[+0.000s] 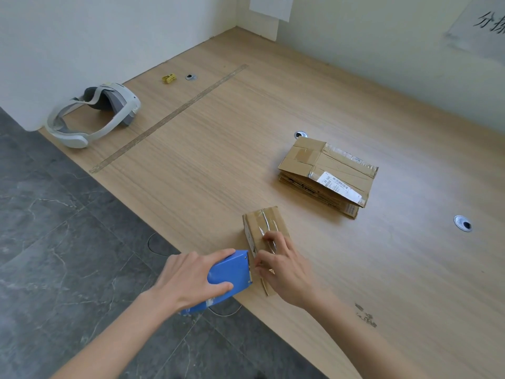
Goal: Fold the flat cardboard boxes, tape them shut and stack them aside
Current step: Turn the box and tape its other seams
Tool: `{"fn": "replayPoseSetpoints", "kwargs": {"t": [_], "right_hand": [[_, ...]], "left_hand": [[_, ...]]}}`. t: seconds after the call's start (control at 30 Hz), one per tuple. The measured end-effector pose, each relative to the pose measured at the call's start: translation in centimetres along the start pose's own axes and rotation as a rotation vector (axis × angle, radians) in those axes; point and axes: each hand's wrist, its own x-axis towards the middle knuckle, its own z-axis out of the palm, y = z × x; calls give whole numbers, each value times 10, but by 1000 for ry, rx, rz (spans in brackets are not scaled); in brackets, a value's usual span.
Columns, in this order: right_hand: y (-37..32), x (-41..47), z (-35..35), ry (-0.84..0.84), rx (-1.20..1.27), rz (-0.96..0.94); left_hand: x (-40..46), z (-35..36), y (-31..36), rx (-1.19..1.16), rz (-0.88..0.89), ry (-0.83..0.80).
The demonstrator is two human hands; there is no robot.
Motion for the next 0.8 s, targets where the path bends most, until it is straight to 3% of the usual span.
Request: {"fn": "replayPoseSetpoints", "kwargs": {"t": [0.43,0.8], "right_hand": [[-12,-1,3,63,-36,24],[13,-3,1,89,-112,-31]], "left_hand": [[16,-10,22,221,55,-10],[-4,-24,-27,204,-20,-75]]}}
